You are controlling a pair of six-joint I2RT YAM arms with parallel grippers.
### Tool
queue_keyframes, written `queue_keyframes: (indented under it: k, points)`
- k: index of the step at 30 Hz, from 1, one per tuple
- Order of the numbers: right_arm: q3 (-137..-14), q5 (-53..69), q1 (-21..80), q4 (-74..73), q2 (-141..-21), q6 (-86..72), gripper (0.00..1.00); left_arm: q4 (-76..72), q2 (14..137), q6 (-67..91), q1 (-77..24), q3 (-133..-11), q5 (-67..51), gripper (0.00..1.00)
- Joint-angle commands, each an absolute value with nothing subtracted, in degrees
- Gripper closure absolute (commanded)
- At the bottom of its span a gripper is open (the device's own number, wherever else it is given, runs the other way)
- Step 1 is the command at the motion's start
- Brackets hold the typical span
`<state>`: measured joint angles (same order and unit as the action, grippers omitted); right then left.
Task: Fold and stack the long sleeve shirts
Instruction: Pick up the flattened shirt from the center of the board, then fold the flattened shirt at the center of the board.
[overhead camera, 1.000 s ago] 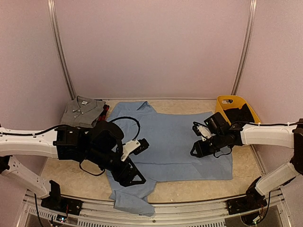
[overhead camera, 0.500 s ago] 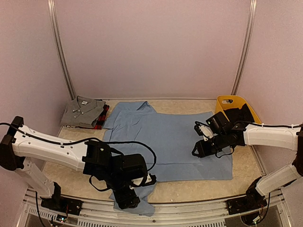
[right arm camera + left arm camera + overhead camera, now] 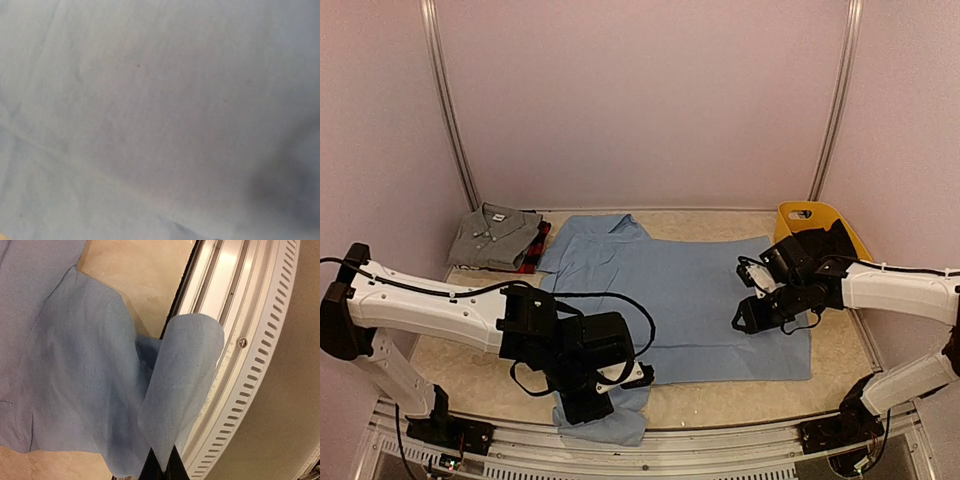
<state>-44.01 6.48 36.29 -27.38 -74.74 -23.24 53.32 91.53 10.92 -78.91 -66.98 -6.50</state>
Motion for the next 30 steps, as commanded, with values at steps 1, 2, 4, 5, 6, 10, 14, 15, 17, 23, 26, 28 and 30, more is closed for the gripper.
queue_keyframes:
  k: [1,2,4,5,6,10,14,15,17,23,26,28,30]
  points:
    - [-46.0,3.6,36.8,-32.3,-71.5,-23.1,0.6,52.1,88.9,8.1,-75.4,-69.2,-8.6,1.0]
    - [-46.4,3.5,36.7,-33.0,-71.0,-22.9,0.6,51.7,88.1,7.5,-74.0,-69.3,-9.0,1.0]
    - [-47.5,3.1,36.8,-34.8,-70.3,-22.7,0.6,50.7,86.6,6.1,-70.3,-69.7,-10.5,1.0]
    - [-48.1,2.8,36.8,-35.8,-70.1,-22.5,0.6,50.0,85.3,5.3,-68.0,-70.0,-11.3,1.0]
    - [-48.6,2.5,36.8,-36.6,-69.8,-22.2,0.59,49.1,84.5,4.2,-65.7,-70.3,-12.3,1.0]
    - [-49.4,2.8,36.8,-38.0,-67.9,-21.2,0.58,45.0,80.5,0.2,-54.1,-71.2,-20.6,1.0]
    - [-49.6,3.0,36.7,-39.7,-67.0,-19.5,0.55,43.1,79.6,-3.2,-43.0,-73.2,-27.6,1.0]
    - [-49.7,2.8,36.8,-40.6,-66.9,-19.3,0.53,43.1,80.1,-3.7,-40.7,-74.2,-28.8,1.0]
    - [-50.1,3.0,36.8,-41.7,-66.8,-18.8,0.52,43.6,82.4,-4.9,-36.2,-76.5,-31.1,1.0]
    - [-50.5,4.3,36.8,-42.0,-67.4,-18.2,0.46,46.1,93.0,-8.6,-29.1,-84.2,-36.0,1.0]
    - [-51.7,3.4,36.8,-41.7,-69.6,-18.1,0.44,48.1,98.1,-10.1,-28.3,-87.3,-37.5,1.0]
    - [-53.2,0.8,36.7,-42.0,-71.0,-18.7,0.43,48.6,100.2,-10.4,-28.4,-88.7,-38.1,1.0]
    - [-55.1,-2.8,36.7,-42.7,-72.1,-19.1,0.41,48.6,101.8,-10.1,-28.5,-89.9,-38.4,1.0]
